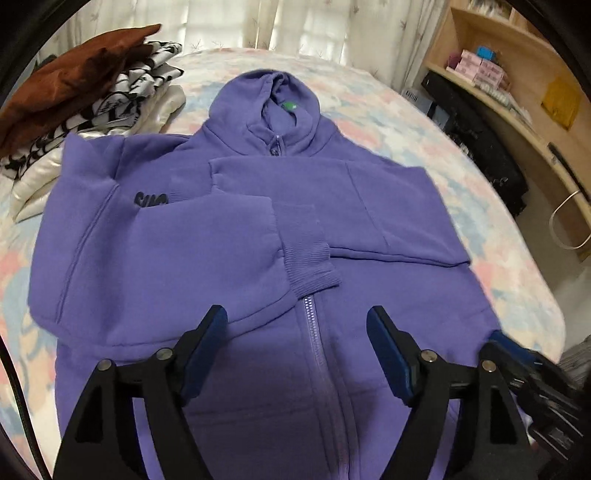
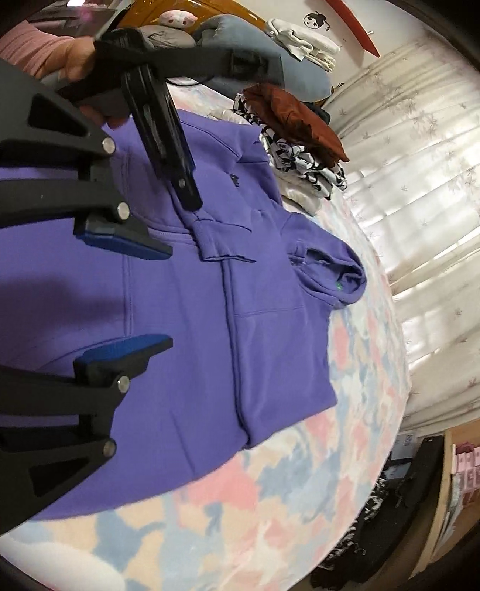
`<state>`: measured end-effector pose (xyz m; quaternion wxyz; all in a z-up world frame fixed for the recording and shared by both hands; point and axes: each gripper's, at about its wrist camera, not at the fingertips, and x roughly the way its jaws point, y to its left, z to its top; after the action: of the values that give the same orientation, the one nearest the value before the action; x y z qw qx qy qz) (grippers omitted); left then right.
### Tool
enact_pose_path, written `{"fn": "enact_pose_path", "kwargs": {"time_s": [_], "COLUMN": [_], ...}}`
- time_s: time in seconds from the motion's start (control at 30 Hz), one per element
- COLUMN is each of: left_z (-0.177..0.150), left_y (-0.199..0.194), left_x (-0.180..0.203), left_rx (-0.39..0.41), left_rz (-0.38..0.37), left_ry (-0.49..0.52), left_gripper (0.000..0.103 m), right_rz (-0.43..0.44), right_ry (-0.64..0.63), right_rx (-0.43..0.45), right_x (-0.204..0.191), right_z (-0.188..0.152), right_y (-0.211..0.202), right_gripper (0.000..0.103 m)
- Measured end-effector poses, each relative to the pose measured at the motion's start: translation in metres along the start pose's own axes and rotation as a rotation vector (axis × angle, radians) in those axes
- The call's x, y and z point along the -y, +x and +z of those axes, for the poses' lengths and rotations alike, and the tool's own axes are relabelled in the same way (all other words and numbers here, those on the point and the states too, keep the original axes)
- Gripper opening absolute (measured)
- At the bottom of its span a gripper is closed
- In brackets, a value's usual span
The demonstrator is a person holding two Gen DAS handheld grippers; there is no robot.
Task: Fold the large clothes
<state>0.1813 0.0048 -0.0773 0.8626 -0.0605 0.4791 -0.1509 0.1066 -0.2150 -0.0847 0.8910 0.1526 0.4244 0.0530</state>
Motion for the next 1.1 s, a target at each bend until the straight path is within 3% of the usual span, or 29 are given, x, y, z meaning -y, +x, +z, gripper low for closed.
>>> {"fn": "enact_pose_path", "kwargs": {"time_s": [0.13, 0.3, 0.43, 0.57, 0.7, 0.8, 0.83, 0.9, 1.0, 1.1], "left_z": [-0.008, -0.03, -0.04, -0.048, -0.054, -0.055, -0.056, -0.055, -0.054, -0.053], "left_y": [-0.03, -0.063, -0.071, -0.073, -0.073, -0.074, -0.075, -0.075, -0.076, -0.074], "left_x": [-0.021, -0.054, -0.081, -0.109, -0.125, -0.132, -0.134, -0.135, -0.138, -0.139], "left_rx": [0.043, 0.1, 0.113, 0.121, 0.134, 0.141, 0.146, 0.161, 0.184, 0.198], "left_rz": [-0.045, 0.036, 0.105, 0.104, 0.099, 0.112, 0.116, 0.122, 0.127, 0.125], "left_ry": [-0.045, -0.066, -0.1, -0.184, -0.236, -0.248, -0.252, -0.26, -0.276, -0.281], "left_gripper": [0.077, 0.077, 0.077, 0.077, 0.077, 0.077, 0.077, 0.077, 0.077, 0.077], "right_rz": [0.059, 0.13, 0.21, 0.203, 0.15, 0.06, 0.051, 0.153, 0.167, 0.14], "right_ry": [-0.006, 0.01, 0.1, 0.156, 0.107, -0.043, -0.094, -0.147, -0.236, -0.233], "right_rx": [-0.044, -0.115, -0.186, -0.239, -0.259, -0.243, -0.223, -0.151, 0.037, 0.217], "right_x": [-0.011, -0.026, -0.025, -0.026, -0.043, -0.073, -0.081, -0.094, -0.109, -0.1], "right_z": [0.0, 0.012, 0.033, 0.052, 0.057, 0.061, 0.065, 0.078, 0.1, 0.121], "right_y": [0.016, 0.045, 0.085, 0.137, 0.172, 0.17, 0.164, 0.138, 0.084, 0.039], "right_gripper": [0.042, 0.05, 0.052, 0.052, 0.052, 0.032, 0.009, 0.01, 0.009, 0.009]}}
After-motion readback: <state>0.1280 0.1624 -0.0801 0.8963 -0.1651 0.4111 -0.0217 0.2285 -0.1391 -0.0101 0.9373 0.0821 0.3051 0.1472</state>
